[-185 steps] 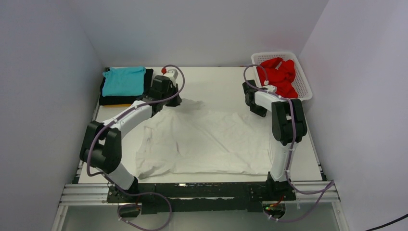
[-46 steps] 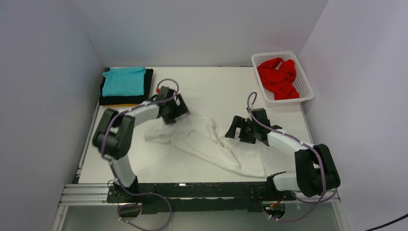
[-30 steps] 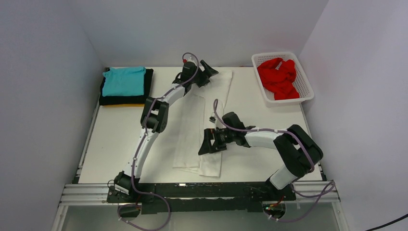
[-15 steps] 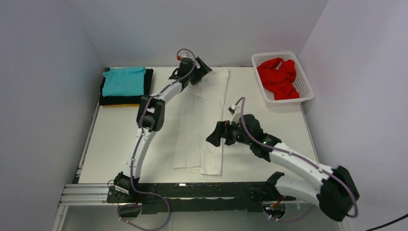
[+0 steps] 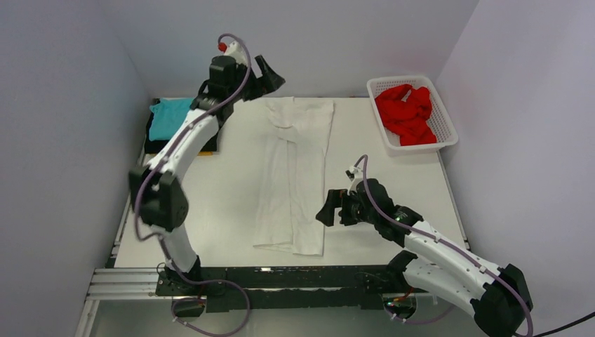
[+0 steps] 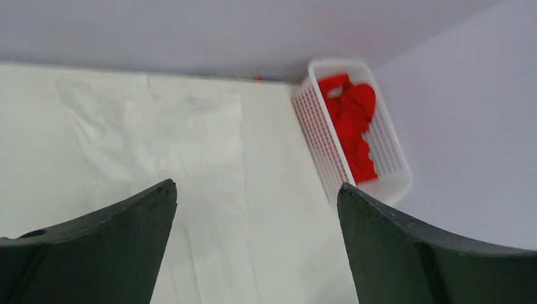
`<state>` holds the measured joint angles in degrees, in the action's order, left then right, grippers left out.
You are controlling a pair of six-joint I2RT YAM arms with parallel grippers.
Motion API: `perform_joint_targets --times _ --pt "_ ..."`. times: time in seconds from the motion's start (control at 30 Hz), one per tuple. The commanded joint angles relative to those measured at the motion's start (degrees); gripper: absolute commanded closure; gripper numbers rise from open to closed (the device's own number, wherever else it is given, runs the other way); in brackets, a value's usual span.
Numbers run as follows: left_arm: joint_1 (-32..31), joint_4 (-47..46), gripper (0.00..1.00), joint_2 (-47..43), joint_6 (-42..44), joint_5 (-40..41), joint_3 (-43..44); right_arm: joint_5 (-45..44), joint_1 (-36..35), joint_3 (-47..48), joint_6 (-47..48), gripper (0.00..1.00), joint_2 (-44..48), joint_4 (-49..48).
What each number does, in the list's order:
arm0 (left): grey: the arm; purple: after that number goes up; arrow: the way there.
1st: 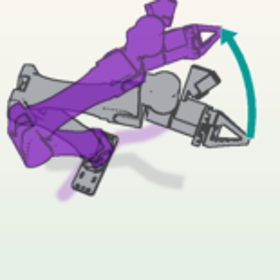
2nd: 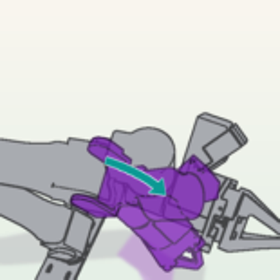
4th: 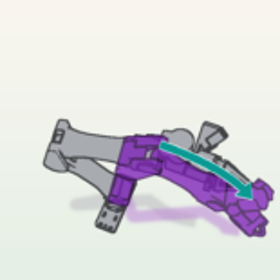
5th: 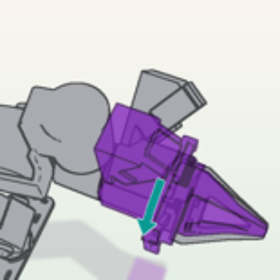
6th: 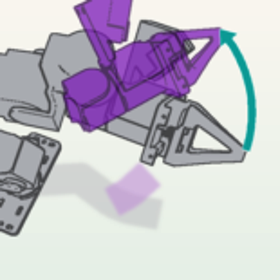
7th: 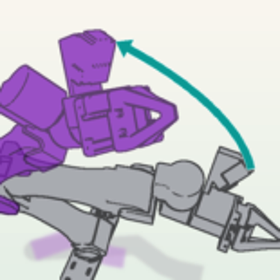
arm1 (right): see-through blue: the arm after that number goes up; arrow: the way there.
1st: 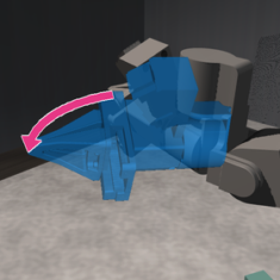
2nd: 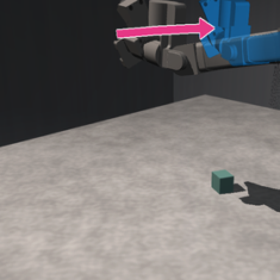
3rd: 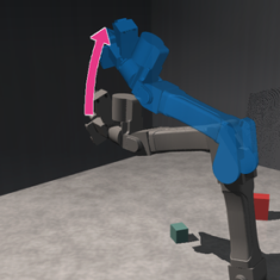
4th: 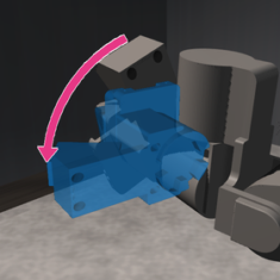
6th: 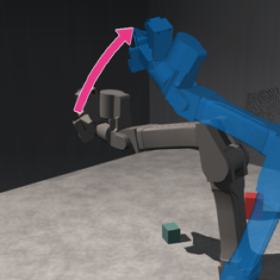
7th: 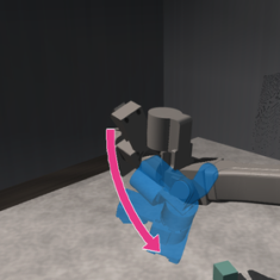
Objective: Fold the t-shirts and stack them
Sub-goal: Grab the bottom of the folded rectangular tshirt with both arms
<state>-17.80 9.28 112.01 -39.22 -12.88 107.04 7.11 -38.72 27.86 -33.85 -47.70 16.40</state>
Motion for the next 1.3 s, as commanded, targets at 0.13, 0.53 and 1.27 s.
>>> perform_joint_targets --times 0.13,0.53,1.27 --pt "-7.5 -0.17 0.01 -37.17 2.78 5.73 -54.23 9.86 -1.44 -4.37 -5.58 0.0 -1.81 -2.82" --pt "-24.71 3.29 0.19 -54.19 -10.62 2.11 -84.54 13.73 -8.19 -11.67 -14.89 0.09 -7.23 -10.35" --pt "-26.93 21.74 0.36 -57.02 -9.46 9.13 -80.48 11.73 -14.31 -7.63 -15.94 0.28 -16.54 -9.06"
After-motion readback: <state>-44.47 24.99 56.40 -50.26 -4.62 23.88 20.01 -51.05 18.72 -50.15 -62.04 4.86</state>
